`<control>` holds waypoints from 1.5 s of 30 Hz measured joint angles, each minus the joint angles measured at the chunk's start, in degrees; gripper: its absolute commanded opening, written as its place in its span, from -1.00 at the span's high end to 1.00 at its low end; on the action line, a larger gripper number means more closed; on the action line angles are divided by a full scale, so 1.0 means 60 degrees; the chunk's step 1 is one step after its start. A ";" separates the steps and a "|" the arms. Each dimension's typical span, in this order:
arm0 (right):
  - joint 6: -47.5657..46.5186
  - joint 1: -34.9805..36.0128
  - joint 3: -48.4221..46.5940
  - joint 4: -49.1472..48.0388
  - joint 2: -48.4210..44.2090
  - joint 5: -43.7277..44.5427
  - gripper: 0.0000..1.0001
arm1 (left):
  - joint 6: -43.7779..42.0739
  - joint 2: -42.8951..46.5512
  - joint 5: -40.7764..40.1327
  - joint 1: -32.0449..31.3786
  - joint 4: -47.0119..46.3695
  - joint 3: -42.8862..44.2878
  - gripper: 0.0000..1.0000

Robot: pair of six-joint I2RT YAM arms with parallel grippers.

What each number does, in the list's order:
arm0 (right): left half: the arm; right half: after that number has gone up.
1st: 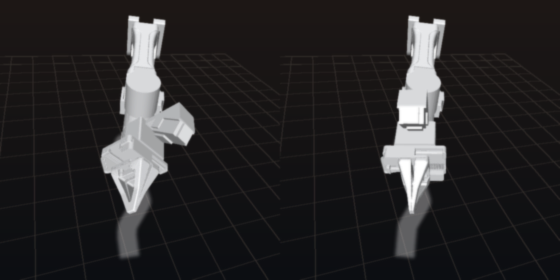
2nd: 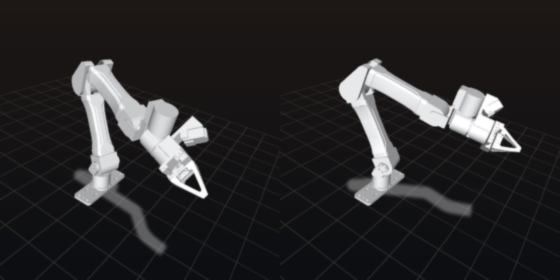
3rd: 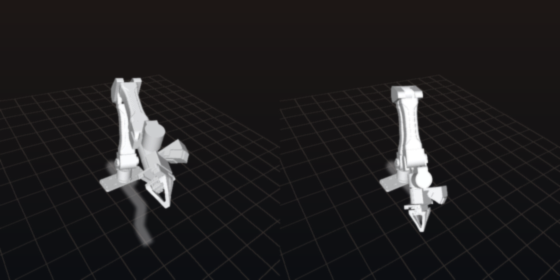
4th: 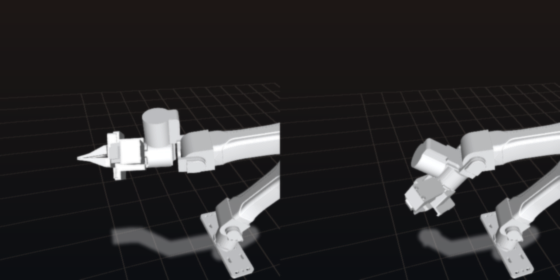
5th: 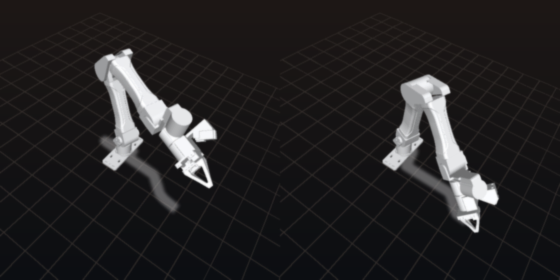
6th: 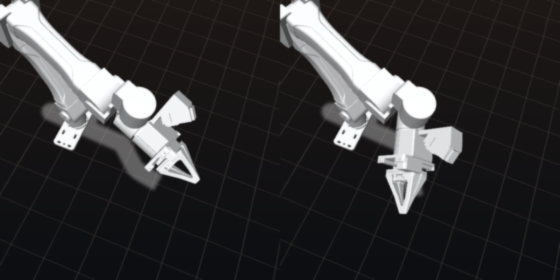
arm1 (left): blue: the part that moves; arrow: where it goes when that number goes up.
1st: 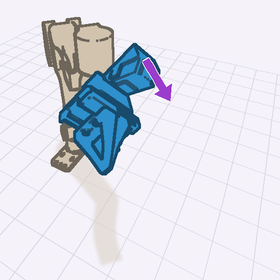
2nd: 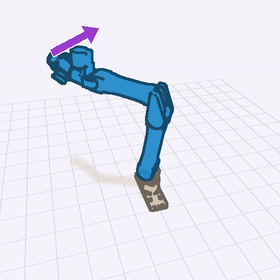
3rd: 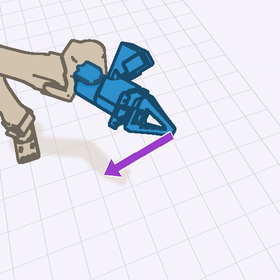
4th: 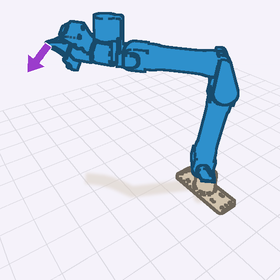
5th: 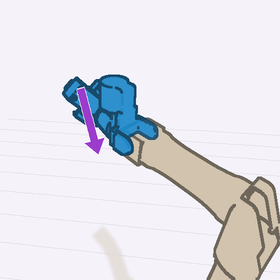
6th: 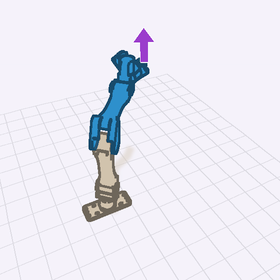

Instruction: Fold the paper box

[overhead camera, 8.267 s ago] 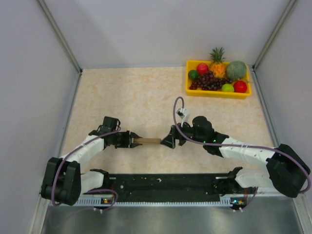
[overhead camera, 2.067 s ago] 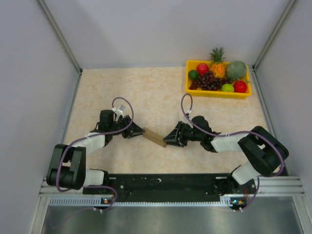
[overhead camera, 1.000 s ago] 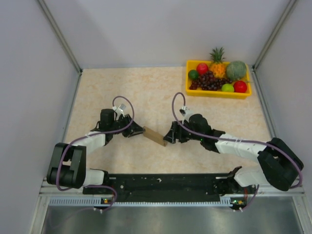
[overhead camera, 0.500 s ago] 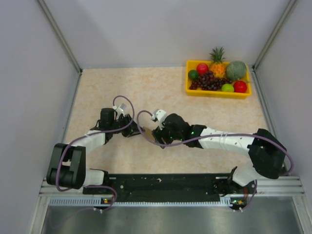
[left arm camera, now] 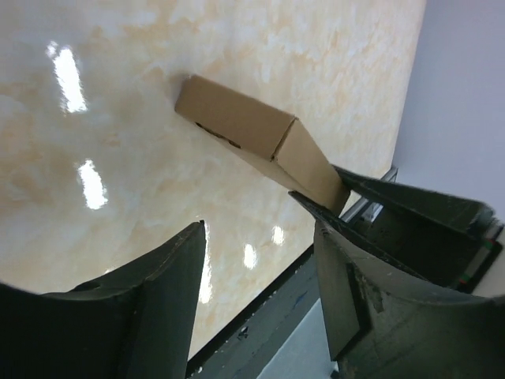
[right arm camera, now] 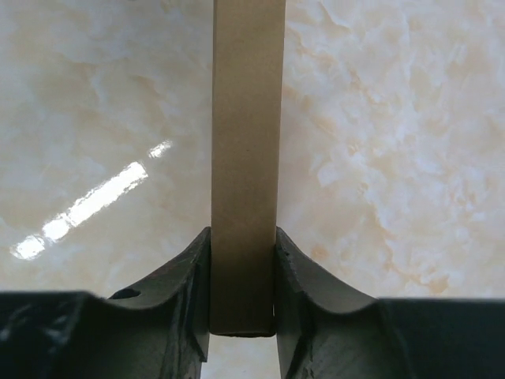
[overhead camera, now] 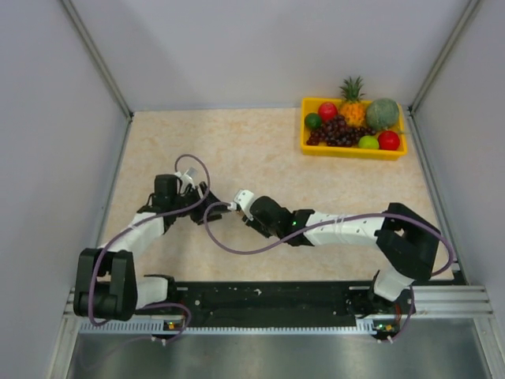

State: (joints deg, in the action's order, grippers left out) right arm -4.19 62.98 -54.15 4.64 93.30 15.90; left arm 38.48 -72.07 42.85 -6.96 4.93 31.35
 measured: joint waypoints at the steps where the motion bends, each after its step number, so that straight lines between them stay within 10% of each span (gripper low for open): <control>1: -0.0204 0.0018 -0.0004 -0.0087 0.0036 0.0087 0.55 | -0.0022 0.0135 0.0047 0.0226 0.0142 0.0073 -0.29; 11: -0.4357 -0.0222 0.0266 -0.3730 0.1206 0.1738 0.71 | -0.1005 0.2845 -0.0178 0.3493 0.2120 0.0812 -0.33; 25: -0.9541 -0.2980 -0.2514 -0.6921 0.4375 0.0495 0.23 | -0.1534 0.3111 0.0200 0.3956 0.2401 0.0168 -0.21; 34: -1.1143 -0.3373 -0.2874 -0.7544 0.5042 -0.1045 0.27 | -0.1512 0.3027 0.0474 0.3960 0.2033 0.0168 -0.19; 37: -1.1380 -0.3413 -0.2860 -0.7723 0.5242 -0.1202 -0.18 | -0.1508 0.3027 0.0539 0.3960 0.1978 0.0168 -0.19; 45: -1.1515 -0.3570 -0.2393 -0.8495 0.5286 -0.1147 -0.59 | -0.1392 0.3009 0.0743 0.3963 0.1807 0.0164 -0.18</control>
State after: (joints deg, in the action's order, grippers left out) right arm -73.28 41.56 -68.51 -46.33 125.01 9.02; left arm 30.13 -54.02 47.31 16.82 15.77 32.34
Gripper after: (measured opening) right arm 0.751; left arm 0.593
